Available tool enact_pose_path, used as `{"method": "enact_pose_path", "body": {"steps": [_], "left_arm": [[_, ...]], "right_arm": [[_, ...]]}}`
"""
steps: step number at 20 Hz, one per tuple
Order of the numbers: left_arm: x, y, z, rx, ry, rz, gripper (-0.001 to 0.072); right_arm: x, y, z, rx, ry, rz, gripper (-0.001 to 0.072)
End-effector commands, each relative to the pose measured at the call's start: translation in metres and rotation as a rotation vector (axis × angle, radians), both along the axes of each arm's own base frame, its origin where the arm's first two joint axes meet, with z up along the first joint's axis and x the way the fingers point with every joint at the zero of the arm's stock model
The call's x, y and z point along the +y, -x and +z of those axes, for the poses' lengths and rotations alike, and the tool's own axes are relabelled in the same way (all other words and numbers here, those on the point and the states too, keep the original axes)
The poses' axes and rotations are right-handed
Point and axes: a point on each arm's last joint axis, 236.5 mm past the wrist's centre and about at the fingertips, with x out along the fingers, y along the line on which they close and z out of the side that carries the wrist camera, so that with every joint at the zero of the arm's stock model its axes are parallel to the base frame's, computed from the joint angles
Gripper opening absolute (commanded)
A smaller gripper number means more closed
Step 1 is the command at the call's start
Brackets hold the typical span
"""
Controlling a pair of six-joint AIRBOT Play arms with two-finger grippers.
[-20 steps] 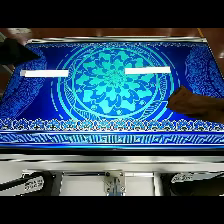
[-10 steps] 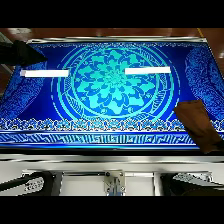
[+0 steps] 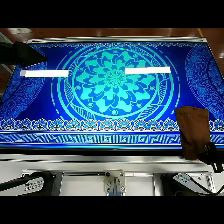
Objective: Fold the shirts.
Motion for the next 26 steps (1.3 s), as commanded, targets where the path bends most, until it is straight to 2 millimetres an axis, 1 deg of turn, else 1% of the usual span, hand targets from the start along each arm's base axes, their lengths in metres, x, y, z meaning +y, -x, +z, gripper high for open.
{"method": "enact_pose_path", "body": {"steps": [1,2,3,5,6,8,9,10,11,12,13,14,15,16,17,18,19,20,21,22,23,24,26], "left_arm": [[0.000,0.000,0.000,-0.008,-0.007,-0.009,0.0041],[0.000,0.000,0.000,-0.009,-0.007,-0.009,0.0041],[0.000,0.000,0.000,-0.015,-0.012,-0.015,0.0040],[0.001,-0.002,-0.002,-0.018,-0.021,-0.016,0.0040],[0.002,-0.003,-0.005,-0.013,-0.025,-0.014,0.0040],[0.004,-0.007,-0.011,-0.001,-0.032,-0.009,0.0040],[0.005,-0.012,-0.015,-0.005,-0.040,-0.010,0.0040],[0.009,-0.021,-0.018,-0.019,-0.049,0.005,0.0040],[0.015,-0.034,-0.023,-0.034,-0.061,0.041,0.0039],[0.019,-0.046,-0.029,-0.045,-0.085,0.073,0.0038],[0.024,-0.054,-0.040,-0.041,-0.135,0.100,0.0038],[0.028,-0.059,-0.059,-0.015,-0.228,0.125,0.0038],[0.035,-0.062,-0.083,0.021,-0.357,0.149,0.0037],[0.043,-0.064,-0.107,0.064,-0.494,0.169,0.0039],[0.046,-0.061,-0.134,0.122,-0.624,0.161,0.0042],[0.038,-0.053,-0.157,0.191,-0.683,0.112,0.0200],[0.025,-0.042,-0.179,0.270,-0.697,0.061,0.0595],[0.014,-0.036,-0.194,0.327,-0.688,0.046,0.0711],[0.001,-0.034,-0.201,0.355,-0.651,0.027,0.0712],[-0.009,-0.033,-0.203,0.370,-0.607,0.027,0.0712],[-0.016,-0.034,-0.204,0.371,-0.569,0.028,0.0712],[-0.017,-0.034,-0.206,0.374,-0.561,0.026,0.0712],[-0.017,-0.031,-0.211,0.389,-0.565,0.023,0.0711]], "right_arm": [[-0.001,0.009,-0.005,0.022,0.041,-0.007,0.0183],[-0.005,0.010,-0.003,0.020,0.062,0.018,0.0459],[-0.009,0.009,0.004,0.006,0.080,0.059,0.0636],[-0.030,0.013,0.028,0.022,0.162,0.086,0.0635],[-0.044,0.012,0.046,0.021,0.220,0.092,0.0635],[-0.081,-0.004,0.095,-0.042,0.386,0.089,0.0635],[-0.099,-0.020,0.127,-0.104,0.461,0.074,0.0635],[-0.113,-0.047,0.164,-0.217,0.526,0.049,0.0633],[-0.124,-0.082,0.204,-0.372,0.602,0.029,0.0631],[-0.127,-0.120,0.248,-0.537,0.675,0.048,0.0581],[-0.116,-0.160,0.289,-0.689,0.740,0.115,0.0552],[-0.091,-0.194,0.318,-0.793,0.781,0.221,0.0553],[-0.058,-0.222,0.328,-0.845,0.797,0.356,0.0553],[-0.020,-0.242,0.323,-0.856,0.781,0.498,0.0553],[0.025,-0.256,0.302,-0.819,0.715,0.639,0.0554],[0.058,-0.261,0.275,-0.743,0.643,0.738,0.0580],[0.086,-0.260,0.245,-0.651,0.556,0.797,0.0696],[0.108,-0.256,0.221,-0.577,0.472,0.859,0.0697],[0.125,-0.250,0.202,-0.519,0.400,0.908,0.0697],[0.140,-0.245,0.187,-0.467,0.344,0.956,0.0696],[0.148,-0.241,0.178,-0.434,0.319,0.993,0.0696],[0.153,-0.242,0.172,-0.418,0.322,1.020,0.0696],[0.161,-0.248,0.172,-0.433,0.347,1.050,0.0696]]}}
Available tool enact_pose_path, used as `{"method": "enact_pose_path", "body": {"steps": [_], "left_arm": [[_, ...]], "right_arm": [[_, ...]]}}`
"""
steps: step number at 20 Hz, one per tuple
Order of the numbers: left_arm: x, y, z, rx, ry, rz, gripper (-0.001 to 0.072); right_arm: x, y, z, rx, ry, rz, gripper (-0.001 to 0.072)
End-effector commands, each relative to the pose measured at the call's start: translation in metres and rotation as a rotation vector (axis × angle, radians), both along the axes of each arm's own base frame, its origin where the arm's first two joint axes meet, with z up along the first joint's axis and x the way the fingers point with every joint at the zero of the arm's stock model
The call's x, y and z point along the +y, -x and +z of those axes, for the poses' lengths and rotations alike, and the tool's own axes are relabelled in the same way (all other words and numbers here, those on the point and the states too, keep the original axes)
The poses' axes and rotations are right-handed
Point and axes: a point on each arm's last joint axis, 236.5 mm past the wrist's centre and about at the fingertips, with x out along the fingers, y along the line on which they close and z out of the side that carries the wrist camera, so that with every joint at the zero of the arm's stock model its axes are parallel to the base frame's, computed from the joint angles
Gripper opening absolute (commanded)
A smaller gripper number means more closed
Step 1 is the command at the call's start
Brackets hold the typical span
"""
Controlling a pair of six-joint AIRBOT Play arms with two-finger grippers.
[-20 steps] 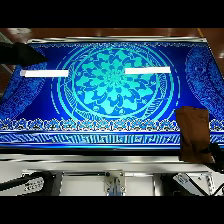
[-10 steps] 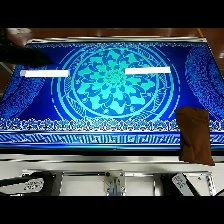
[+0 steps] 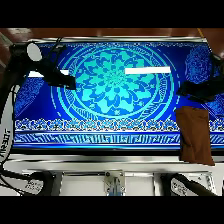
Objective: Fold the shirts.
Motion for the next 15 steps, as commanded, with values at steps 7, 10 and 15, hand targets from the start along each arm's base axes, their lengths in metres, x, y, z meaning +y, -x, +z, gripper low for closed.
{"method": "enact_pose_path", "body": {"steps": [7,10,15], "left_arm": [[-0.008,0.004,-0.015,0.044,0.010,0.028,0.0711],[-0.008,0.004,-0.015,0.043,0.010,0.028,0.0710],[-0.009,-0.002,-0.014,0.017,0.017,0.031,0.0710]], "right_arm": [[0.033,0.004,-0.015,0.066,0.017,0.089,0.0696],[0.033,0.004,-0.015,0.066,0.017,0.089,0.0696],[0.033,0.004,-0.015,0.066,0.017,0.089,0.0696]]}}
